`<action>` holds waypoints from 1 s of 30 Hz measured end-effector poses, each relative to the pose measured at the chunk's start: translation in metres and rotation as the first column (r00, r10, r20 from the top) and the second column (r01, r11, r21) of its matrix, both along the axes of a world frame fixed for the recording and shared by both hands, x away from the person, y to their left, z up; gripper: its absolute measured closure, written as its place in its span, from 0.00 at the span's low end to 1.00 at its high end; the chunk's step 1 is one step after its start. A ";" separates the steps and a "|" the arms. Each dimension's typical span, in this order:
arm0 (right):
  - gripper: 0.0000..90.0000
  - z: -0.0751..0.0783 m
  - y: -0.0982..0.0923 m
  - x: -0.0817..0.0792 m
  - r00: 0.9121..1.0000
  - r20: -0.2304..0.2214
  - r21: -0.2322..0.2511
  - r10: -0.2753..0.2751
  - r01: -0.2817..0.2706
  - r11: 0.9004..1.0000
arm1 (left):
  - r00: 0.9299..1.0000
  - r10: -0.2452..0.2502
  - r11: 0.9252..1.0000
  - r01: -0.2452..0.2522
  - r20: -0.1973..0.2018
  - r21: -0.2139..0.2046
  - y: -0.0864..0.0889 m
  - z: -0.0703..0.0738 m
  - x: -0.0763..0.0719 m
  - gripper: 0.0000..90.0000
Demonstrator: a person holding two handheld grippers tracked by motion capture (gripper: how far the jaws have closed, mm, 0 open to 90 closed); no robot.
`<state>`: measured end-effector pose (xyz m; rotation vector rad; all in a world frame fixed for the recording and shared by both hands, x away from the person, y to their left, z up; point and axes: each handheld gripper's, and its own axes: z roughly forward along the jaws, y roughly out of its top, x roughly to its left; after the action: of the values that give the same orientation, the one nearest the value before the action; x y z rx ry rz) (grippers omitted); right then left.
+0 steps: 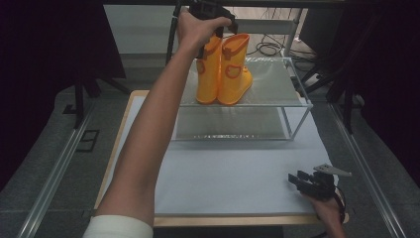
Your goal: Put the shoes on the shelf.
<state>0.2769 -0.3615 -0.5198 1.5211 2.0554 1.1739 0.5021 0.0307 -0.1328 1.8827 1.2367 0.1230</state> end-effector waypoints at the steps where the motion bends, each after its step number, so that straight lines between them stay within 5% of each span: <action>1: 0.56 0.000 0.000 0.000 1.000 0.000 -0.001 -0.002 0.002 1.000 | 1.000 -0.007 1.000 0.007 0.001 -0.009 0.003 0.001 -0.003 0.64; 9: 0.56 0.001 -0.003 0.000 1.000 0.005 -0.006 -0.009 0.009 1.000 | 0.998 -0.065 0.998 0.065 0.023 0.026 0.023 0.006 -0.033 0.88; 15: 0.56 0.001 -0.001 0.000 1.000 0.009 -0.010 -0.006 0.006 1.000 | 0.997 -0.034 0.999 0.033 0.073 0.018 0.048 0.007 -0.059 1.00; 22: 0.56 0.002 0.004 0.000 1.000 0.012 -0.015 0.008 -0.007 1.000 | 0.996 -0.027 0.999 0.024 0.085 0.029 0.076 -0.003 -0.084 1.00; 30: 0.56 0.002 0.006 0.000 1.000 0.013 -0.018 0.010 -0.010 1.000 | 0.995 -0.079 0.997 0.077 0.068 0.025 0.090 -0.024 -0.102 1.00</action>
<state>0.2770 -0.3557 -0.5178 1.4924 2.0616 1.1624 0.4000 0.1210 -0.1572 1.9273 1.1179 0.1595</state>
